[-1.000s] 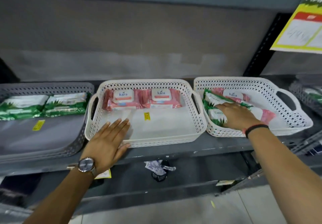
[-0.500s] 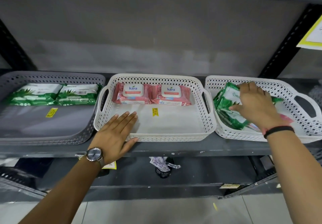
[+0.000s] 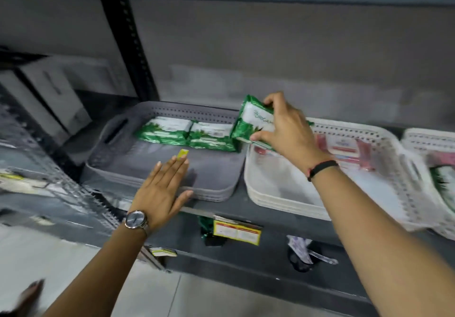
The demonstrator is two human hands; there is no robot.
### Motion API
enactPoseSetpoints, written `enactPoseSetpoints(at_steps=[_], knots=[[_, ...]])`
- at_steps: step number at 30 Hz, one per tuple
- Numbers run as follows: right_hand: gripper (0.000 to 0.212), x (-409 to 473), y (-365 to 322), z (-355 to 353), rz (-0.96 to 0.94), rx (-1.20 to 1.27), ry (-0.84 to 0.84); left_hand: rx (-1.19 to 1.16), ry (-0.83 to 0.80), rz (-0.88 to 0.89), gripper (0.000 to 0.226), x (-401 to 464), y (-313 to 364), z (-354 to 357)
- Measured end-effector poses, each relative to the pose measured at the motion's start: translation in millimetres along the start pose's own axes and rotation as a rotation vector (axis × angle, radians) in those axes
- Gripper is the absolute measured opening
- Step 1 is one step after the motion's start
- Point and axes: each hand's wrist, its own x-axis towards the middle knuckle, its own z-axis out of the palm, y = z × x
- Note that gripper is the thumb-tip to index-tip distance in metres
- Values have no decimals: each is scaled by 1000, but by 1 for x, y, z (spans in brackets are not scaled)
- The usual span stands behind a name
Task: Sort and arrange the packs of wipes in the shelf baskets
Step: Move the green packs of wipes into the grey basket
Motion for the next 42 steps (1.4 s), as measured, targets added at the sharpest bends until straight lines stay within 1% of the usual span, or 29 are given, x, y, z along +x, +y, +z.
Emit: enactPoseSetpoints(at_steps=[2, 5, 7, 10, 13, 14, 16, 19, 21, 25, 30, 33, 35, 38, 40, 42], knots=[[67, 23, -27, 38, -32, 1, -48, 3, -22, -32, 83, -12, -36, 3], [64, 56, -58, 90, -173, -209, -171, -13, -35, -76, 83, -22, -81, 8], [62, 71, -73, 114, -222, -290, -205, -19, -46, -78, 81, -22, -98, 10], [59, 89, -94, 150, -238, -267, -262, -25, -64, -54, 77, -20, -114, 13], [56, 94, -107, 182, -209, -119, -391, -46, -81, -38, 73, -20, -118, 18], [54, 94, -109, 191, -206, -110, -432, -62, -89, -41, 72, -21, -118, 19], [50, 94, -108, 205, -209, -164, -473, -78, -99, -41, 72, -21, -120, 21], [54, 90, -102, 208, -207, -203, -498, -78, -82, -19, 73, -20, -119, 17], [53, 87, -95, 198, -241, -203, -452, -84, -68, 11, 74, -17, -113, 12], [42, 77, -63, 146, -230, -170, -228, -113, -19, 116, 74, 5, -69, 1], [36, 38, 26, 49, -101, -218, -5, -165, 64, 264, 73, 43, 24, -7], [37, 0, 96, -16, 31, -312, 59, -198, 68, 338, 73, 63, 92, -9], [39, -26, 134, -48, 129, -358, 70, -214, 53, 378, 72, 72, 128, -8], [41, -70, 191, -89, 332, -431, 61, -203, 46, 463, 72, 84, 177, -4], [42, -98, 222, -108, 516, -426, -32, -156, 50, 534, 71, 87, 202, 2], [47, -121, 244, -116, 670, -393, -220, -115, 30, 585, 74, 87, 219, 9]])
